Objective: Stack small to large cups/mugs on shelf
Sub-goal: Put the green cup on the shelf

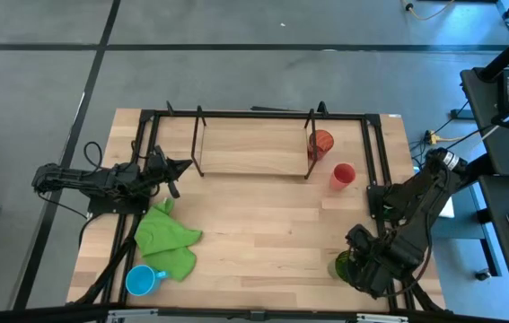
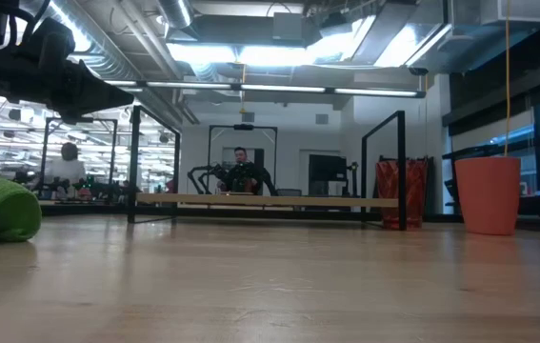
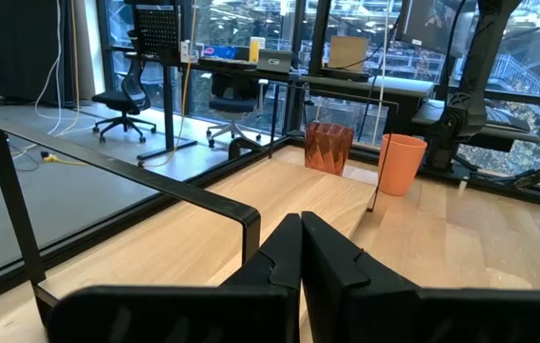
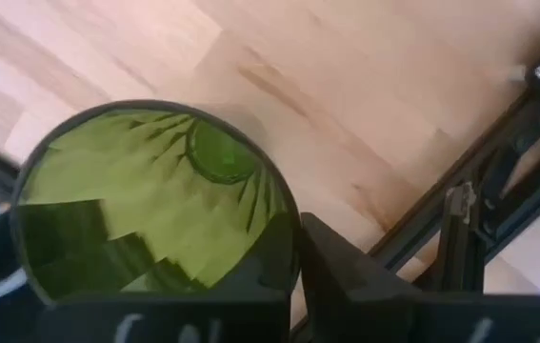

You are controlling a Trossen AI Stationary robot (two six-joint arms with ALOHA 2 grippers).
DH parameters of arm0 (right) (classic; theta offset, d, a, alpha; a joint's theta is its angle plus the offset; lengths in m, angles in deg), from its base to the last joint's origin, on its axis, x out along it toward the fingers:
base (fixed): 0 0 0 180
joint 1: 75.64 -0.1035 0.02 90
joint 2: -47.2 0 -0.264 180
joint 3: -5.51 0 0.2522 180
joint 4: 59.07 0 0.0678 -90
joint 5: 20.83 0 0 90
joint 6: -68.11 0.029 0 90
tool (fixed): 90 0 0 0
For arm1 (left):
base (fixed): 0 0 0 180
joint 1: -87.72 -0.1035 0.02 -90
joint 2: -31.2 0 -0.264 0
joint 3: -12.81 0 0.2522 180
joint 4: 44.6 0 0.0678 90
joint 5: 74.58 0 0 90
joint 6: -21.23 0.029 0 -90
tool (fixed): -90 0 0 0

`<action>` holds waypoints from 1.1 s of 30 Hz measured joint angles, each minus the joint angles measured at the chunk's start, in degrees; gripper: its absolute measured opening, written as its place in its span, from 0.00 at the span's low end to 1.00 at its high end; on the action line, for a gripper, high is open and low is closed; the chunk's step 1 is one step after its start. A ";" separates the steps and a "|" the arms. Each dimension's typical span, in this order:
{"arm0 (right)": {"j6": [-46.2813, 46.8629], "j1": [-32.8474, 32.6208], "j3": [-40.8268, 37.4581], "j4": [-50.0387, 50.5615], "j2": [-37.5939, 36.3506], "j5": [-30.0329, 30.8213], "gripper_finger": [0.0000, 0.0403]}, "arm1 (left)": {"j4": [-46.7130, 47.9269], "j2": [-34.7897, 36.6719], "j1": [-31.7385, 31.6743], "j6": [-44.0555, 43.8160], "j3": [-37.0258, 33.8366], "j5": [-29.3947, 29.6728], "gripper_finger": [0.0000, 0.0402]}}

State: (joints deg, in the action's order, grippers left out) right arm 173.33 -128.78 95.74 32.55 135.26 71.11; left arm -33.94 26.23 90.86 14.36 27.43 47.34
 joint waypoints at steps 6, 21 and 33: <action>-15.31 9.70 1.14 1.99 -1.59 3.34 0.02 | 0.00 0.01 0.01 -0.02 0.00 0.00 0.00; -63.71 45.07 18.36 0.41 -1.76 9.10 0.02 | 0.00 0.00 0.00 -0.02 0.00 0.00 0.00; -78.87 68.26 27.09 0.28 6.37 8.28 0.03 | 0.00 0.01 0.00 -0.01 0.00 -0.02 0.00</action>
State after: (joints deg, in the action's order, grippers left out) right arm 94.46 -60.52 122.83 32.83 141.64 79.40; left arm -33.94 26.24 90.86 14.35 27.43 47.32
